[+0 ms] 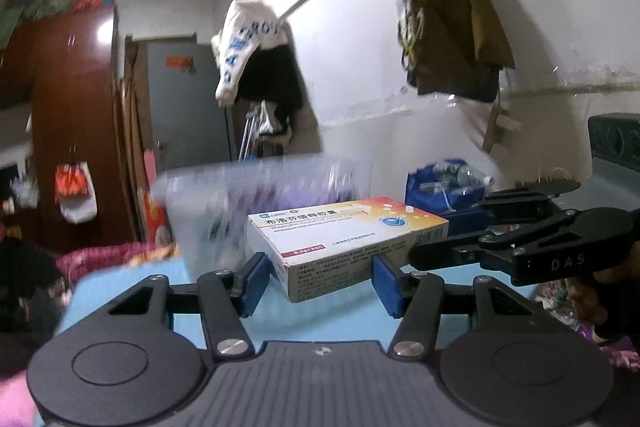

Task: Organize objects
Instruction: 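Lift the medicine box with both grippers and carry it over the basket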

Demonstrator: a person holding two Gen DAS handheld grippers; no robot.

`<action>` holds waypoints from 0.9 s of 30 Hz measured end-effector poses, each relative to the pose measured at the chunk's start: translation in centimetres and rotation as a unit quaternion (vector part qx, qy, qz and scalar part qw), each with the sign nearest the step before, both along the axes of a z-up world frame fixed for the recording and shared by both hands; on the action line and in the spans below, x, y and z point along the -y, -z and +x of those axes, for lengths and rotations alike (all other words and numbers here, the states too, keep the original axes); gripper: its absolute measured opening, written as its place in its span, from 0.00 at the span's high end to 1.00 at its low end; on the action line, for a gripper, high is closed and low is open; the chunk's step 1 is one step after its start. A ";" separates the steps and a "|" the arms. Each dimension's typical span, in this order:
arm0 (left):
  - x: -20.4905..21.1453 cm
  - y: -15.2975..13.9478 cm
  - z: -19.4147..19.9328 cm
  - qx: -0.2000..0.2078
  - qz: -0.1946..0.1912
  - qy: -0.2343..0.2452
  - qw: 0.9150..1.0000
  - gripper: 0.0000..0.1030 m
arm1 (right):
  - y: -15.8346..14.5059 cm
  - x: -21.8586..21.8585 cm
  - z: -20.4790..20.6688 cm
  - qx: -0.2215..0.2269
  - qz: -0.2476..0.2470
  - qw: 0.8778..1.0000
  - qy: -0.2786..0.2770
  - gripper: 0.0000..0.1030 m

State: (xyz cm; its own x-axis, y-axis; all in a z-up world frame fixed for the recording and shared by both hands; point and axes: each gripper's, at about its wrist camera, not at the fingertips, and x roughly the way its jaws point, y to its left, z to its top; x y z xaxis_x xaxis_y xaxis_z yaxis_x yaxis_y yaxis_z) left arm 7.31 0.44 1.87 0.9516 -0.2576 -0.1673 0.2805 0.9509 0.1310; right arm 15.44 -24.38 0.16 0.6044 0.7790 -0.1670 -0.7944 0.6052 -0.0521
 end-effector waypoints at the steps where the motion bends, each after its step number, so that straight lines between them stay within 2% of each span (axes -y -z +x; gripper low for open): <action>1: 0.3 -1.1 0.5 0.007 0.003 0.002 1.000 0.42 | -0.8 0.3 0.3 0.007 0.001 1.000 0.003 0.57; 7: 1.8 -7.7 5.9 0.032 0.020 -0.003 0.999 0.42 | -7.1 0.5 4.0 0.048 0.004 0.998 0.033 0.57; 10: 1.8 -9.9 9.9 0.016 0.014 -0.017 1.000 0.43 | -9.8 -0.4 7.8 0.032 0.002 0.999 0.042 0.58; 12: 1.4 -10.3 12.4 0.001 0.007 -0.027 1.000 0.43 | -10.8 -1.4 10.8 0.016 0.001 0.999 0.045 0.58; 19: -0.8 -8.4 19.9 -0.075 -0.026 -0.056 0.995 0.44 | -8.9 -4.5 17.1 -0.047 -0.034 0.996 0.066 0.61; 27: -1.1 -7.6 22.5 -0.106 -0.033 -0.077 0.991 0.45 | -7.7 -5.2 18.4 -0.066 -0.062 0.992 0.084 0.65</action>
State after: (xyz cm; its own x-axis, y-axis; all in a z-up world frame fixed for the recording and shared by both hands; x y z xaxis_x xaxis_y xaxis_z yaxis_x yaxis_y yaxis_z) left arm 29.85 1.54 9.42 0.9260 -0.1300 -0.3545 0.1468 0.9890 0.0207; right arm 33.82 -19.19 7.84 0.6909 0.6370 -0.3419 -0.6871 0.7256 -0.0365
